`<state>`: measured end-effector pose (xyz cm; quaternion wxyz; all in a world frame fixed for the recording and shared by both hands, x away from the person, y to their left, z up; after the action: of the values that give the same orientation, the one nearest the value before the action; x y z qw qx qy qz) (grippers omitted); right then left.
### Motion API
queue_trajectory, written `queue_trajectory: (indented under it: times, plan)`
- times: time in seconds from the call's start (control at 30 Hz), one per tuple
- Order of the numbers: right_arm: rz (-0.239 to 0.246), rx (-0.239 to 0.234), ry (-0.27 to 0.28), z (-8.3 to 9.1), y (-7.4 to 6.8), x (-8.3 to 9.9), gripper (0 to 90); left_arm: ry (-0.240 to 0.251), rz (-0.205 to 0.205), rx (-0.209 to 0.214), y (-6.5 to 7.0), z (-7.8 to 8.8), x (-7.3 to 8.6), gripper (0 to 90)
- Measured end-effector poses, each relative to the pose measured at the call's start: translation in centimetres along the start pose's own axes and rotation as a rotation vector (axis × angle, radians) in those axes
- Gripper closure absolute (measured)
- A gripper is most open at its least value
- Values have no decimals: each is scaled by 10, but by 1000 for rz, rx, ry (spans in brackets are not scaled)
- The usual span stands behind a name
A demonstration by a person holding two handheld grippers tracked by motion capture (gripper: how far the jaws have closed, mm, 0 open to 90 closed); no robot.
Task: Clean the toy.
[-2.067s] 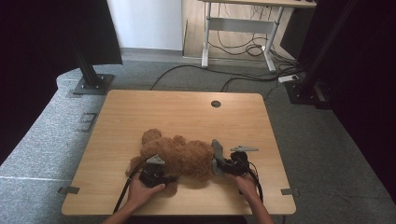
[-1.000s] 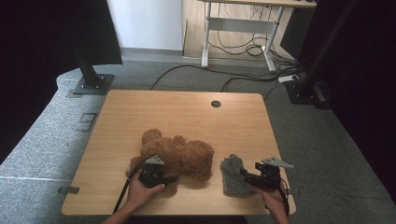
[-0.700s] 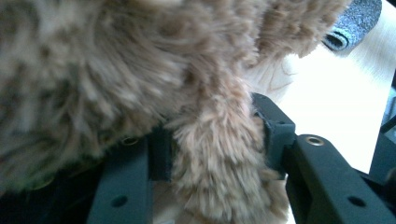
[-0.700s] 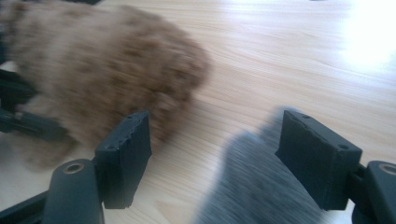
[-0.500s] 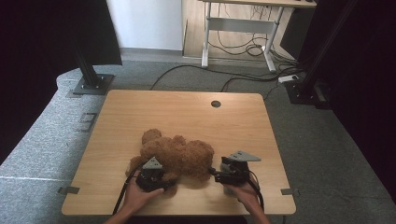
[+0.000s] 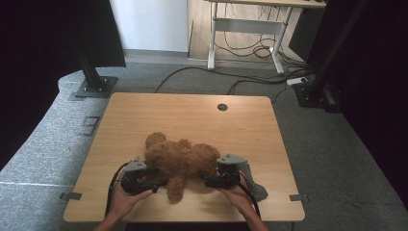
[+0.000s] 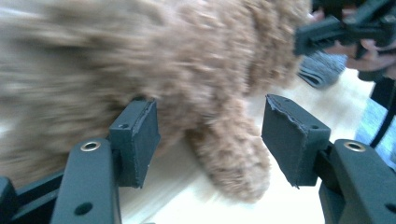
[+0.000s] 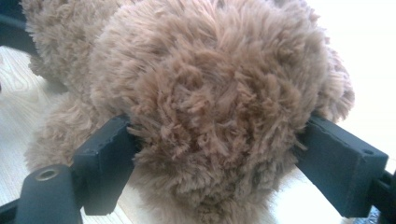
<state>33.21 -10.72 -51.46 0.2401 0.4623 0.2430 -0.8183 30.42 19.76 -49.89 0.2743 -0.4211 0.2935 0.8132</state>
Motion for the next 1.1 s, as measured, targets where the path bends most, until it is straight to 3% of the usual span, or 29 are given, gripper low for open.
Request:
queue_trajectory:
  times: [0.23,0.37,0.73,0.97,1.1]
  plan:
    - [-15,-8,-10,-4,4,1,153,-10,42,-85,-29,7,1,333]
    - [-19,-16,-9,-6,6,1,163,-64,69,-116,-47,-1,6,316]
    - [-5,-22,-1,-12,12,-2,277,-109,62,-89,-52,-22,4,416]
    - [-22,23,20,-25,29,-12,350,-123,52,-110,-55,-38,-4,426]
    - [-32,33,17,-36,40,-21,346,-117,81,-118,-66,-47,-13,425]
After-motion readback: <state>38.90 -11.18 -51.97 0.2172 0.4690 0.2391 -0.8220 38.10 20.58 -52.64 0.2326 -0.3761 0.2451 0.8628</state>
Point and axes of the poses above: each handheld gripper's, and its own axes: z roughly backward along the jaws, x roughly out of its underside, y roughly to its right, the point moved 2 cm from there along -z, roughly forward along the jaws, and after that the axes turned 7 degrees about y, right-handed, at the moved point
